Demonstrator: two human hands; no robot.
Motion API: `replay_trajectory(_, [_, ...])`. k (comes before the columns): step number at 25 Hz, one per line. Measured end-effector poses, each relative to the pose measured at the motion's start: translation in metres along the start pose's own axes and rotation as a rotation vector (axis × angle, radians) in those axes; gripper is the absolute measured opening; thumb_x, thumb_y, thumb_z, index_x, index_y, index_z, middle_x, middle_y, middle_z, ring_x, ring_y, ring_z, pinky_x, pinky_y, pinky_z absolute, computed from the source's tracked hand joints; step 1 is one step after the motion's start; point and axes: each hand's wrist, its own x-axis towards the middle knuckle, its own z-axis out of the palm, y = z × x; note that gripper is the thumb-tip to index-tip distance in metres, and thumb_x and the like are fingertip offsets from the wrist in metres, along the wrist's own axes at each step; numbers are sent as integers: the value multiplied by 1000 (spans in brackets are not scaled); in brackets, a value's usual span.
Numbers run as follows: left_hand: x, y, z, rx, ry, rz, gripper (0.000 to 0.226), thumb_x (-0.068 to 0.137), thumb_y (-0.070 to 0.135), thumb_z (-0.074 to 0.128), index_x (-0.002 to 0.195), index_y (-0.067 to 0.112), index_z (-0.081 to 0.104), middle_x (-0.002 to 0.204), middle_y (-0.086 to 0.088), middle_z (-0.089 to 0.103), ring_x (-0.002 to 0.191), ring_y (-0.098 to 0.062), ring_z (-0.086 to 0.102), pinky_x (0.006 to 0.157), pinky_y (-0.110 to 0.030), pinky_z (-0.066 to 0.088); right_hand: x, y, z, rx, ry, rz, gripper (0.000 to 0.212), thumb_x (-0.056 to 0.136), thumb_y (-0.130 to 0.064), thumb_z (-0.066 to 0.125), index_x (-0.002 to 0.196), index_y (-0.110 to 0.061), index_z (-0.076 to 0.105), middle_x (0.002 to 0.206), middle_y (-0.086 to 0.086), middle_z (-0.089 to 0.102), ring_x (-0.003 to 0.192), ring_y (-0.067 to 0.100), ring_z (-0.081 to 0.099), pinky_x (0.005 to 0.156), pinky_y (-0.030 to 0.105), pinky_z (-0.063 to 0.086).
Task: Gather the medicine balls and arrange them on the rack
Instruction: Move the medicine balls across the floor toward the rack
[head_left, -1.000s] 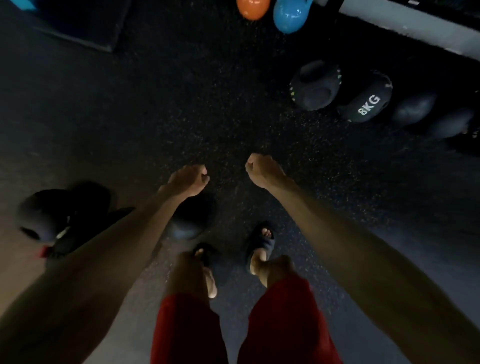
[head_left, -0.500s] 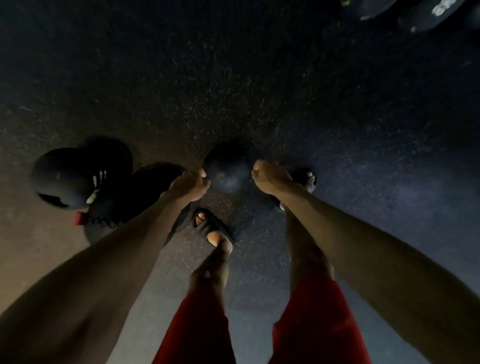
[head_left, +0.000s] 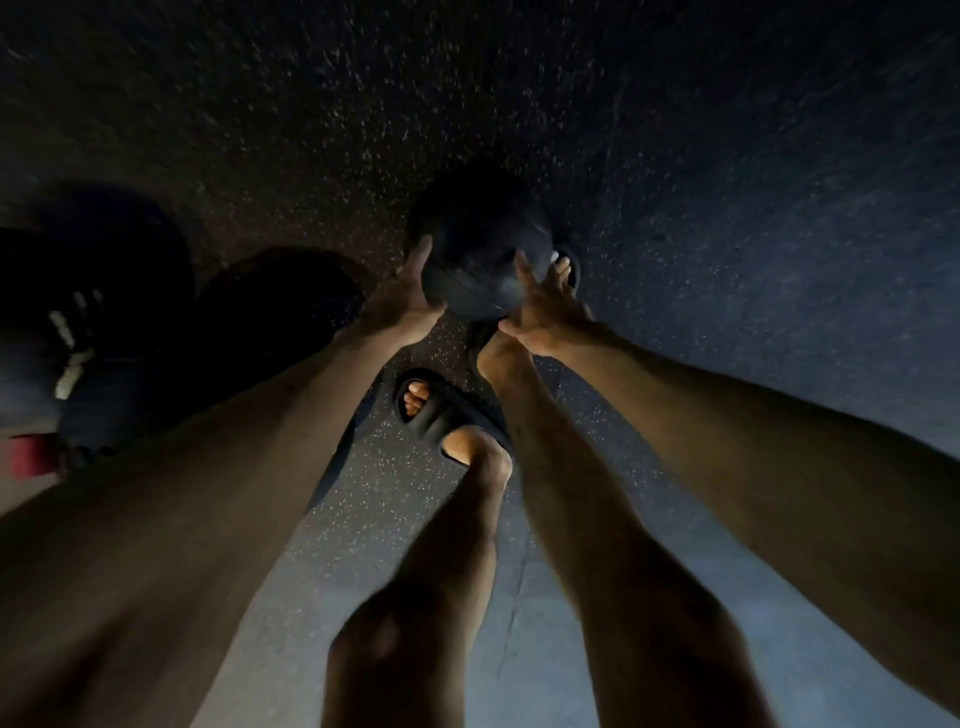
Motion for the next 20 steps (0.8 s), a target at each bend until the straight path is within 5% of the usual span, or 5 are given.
replay_trajectory(5, [38, -12, 26, -34, 56, 105, 90, 97, 38, 59, 158, 34, -6, 163, -14, 23, 131, -37, 51, 92, -34, 49, 48, -13, 3, 163, 191, 38, 112, 90, -54, 64, 154, -30, -24, 162, 29, -15, 151, 47, 2, 119, 59, 18])
replay_trajectory(9, [59, 17, 16, -31, 137, 279, 105, 78, 69, 47, 160, 19, 3, 161, -26, 18, 144, -40, 32, 117, -49, 29, 87, -10, -52, 338, 305, 85, 102, 94, -52, 60, 155, -36, -21, 164, 24, 3, 148, 43, 22, 115, 60, 29])
replay_trajectory(11, [81, 40, 4, 20, 218, 247, 106, 79, 70, 54, 160, 23, 4, 157, -31, 20, 144, -42, 28, 117, -45, 20, 106, -6, -82, 401, 311, 105, 98, 93, -55, 59, 156, -39, -15, 161, 22, 15, 143, 43, 29, 113, 60, 32])
replay_trajectory(16, [156, 88, -43, 67, 245, 24, 103, 83, 53, 71, 157, 40, 1, 157, -18, 28, 140, -37, 38, 112, -47, 34, 134, -11, -128, 655, 478, 70, 80, 93, -67, 46, 157, -28, 19, 154, 17, 32, 139, 39, 36, 107, 55, 40])
replay_trajectory(20, [206, 118, -82, -135, 269, -39, 93, 81, 48, 76, 156, 30, 25, 158, -7, 34, 144, -27, 35, 114, -36, 32, 117, -5, -103, 431, 562, -187, 92, 92, -69, 47, 160, -28, -1, 165, 16, 5, 151, 35, 16, 117, 56, 30])
